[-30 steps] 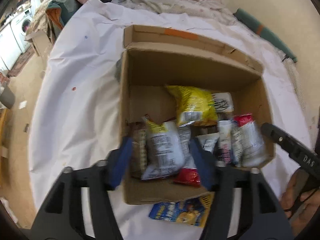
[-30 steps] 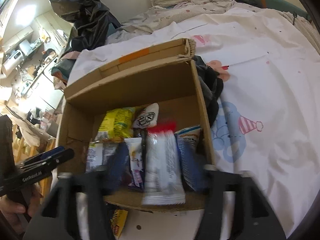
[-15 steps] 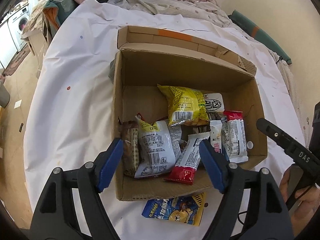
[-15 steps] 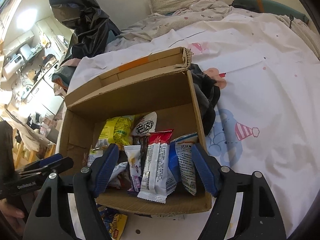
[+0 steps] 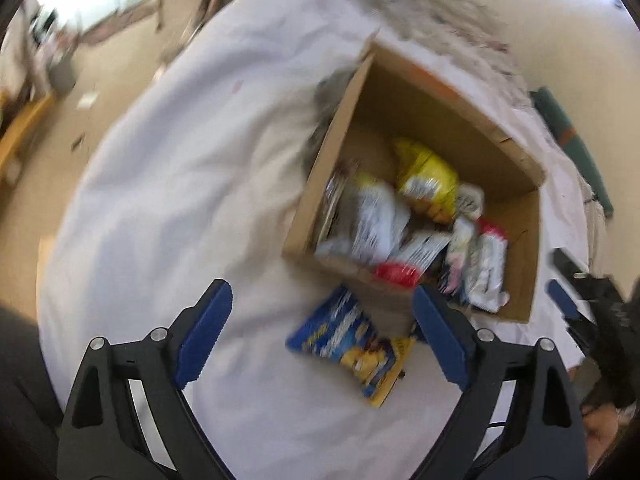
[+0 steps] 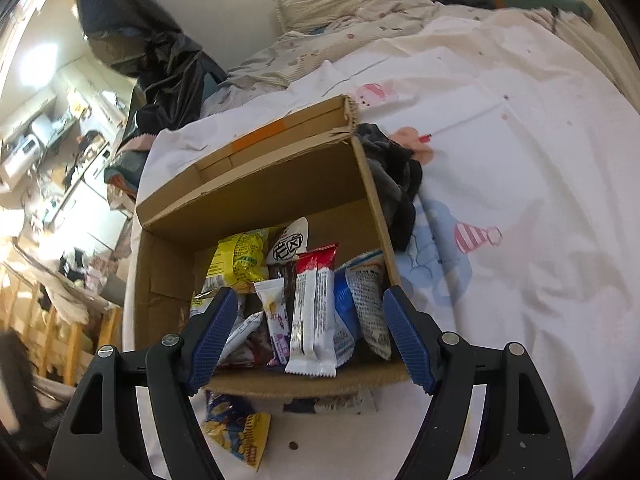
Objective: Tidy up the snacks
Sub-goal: 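Withdraw both tools and grasp the blue bear bag with left tool, then grasp the blue-white bar with right tool while left tool holds the bear bag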
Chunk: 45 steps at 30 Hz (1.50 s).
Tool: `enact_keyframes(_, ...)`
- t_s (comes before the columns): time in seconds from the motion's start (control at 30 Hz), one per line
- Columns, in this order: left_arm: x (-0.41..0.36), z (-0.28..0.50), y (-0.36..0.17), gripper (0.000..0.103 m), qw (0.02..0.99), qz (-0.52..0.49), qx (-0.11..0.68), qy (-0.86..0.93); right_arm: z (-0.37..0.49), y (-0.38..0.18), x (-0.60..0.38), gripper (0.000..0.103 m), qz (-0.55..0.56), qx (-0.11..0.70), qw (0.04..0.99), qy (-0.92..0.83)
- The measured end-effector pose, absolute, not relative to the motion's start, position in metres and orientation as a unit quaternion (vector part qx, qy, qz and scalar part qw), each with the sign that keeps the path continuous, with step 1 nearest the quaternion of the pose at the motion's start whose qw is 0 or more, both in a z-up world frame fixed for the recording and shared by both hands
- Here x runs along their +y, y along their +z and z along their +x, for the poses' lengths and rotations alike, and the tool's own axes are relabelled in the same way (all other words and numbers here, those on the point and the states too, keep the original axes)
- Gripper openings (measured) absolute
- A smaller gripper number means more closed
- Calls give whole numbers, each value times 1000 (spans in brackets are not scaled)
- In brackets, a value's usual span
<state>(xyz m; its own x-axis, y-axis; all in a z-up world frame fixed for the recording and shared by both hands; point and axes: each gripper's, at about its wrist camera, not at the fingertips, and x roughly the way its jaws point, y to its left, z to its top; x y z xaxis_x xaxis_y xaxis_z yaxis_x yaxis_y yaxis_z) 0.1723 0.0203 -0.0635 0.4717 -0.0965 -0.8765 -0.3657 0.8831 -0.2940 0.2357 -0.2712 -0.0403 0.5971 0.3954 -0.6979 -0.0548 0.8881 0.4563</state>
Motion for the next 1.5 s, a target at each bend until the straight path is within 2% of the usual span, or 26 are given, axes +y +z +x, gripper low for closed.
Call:
enact_keyframes(0.2, -7, 171, -110, 90, 788, -248, 551, 119, 216, -32, -298, 78, 256, 414, 861, 148)
enact_keyframes(0.33, -20, 182, -131, 90, 769, -281, 556, 144, 217, -44, -321, 78, 342, 417, 827, 159)
enact_keyframes(0.53, -49, 201, -161, 89, 742, -206, 619, 153, 221, -57, -351, 78, 438, 400, 792, 147)
enact_keyframes(0.6, -51, 198, -159, 78, 753, -185, 612, 155, 220, -61, -354, 78, 450, 404, 784, 143)
enact_keyframes(0.67, -48, 195, -158, 54, 757, -171, 611, 156, 219, -63, -356, 78, 457, 406, 779, 137)
enact_keyframes(0.7, -44, 193, -157, 48, 757, -167, 613, 152, 218, -64, -357, 78, 461, 406, 778, 135)
enact_keyframes(0.73, -40, 192, -157, 36, 757, -163, 616, 145, 217, -64, -358, 78, 464, 406, 777, 131)
enact_keyframes(0.77, -36, 191, -156, 29, 758, -158, 618, 136, 216, -65, -359, 78, 463, 406, 777, 127)
enact_keyframes(0.87, -29, 190, -154, 22, 758, -124, 635, 80, 215, -63, -357, 78, 442, 417, 785, 118)
enact_keyframes(1.17, 21, 171, -110, 21, 752, -32, 658, 1, 197, -83, -319, 78, 377, 492, 774, 130)
enact_keyframes(1.23, 25, 167, -97, 21, 758, -3, 652, -17, 196, -91, -307, 83, 361, 516, 764, 138)
enact_keyframes(1.3, 28, 164, -85, 21, 767, 9, 641, -23, 197, -96, -294, 99, 325, 536, 769, 128)
enact_keyframes(1.5, 46, 163, -86, 21, 775, -66, 629, -18, 204, -117, -250, 101, 168, 550, 814, 86)
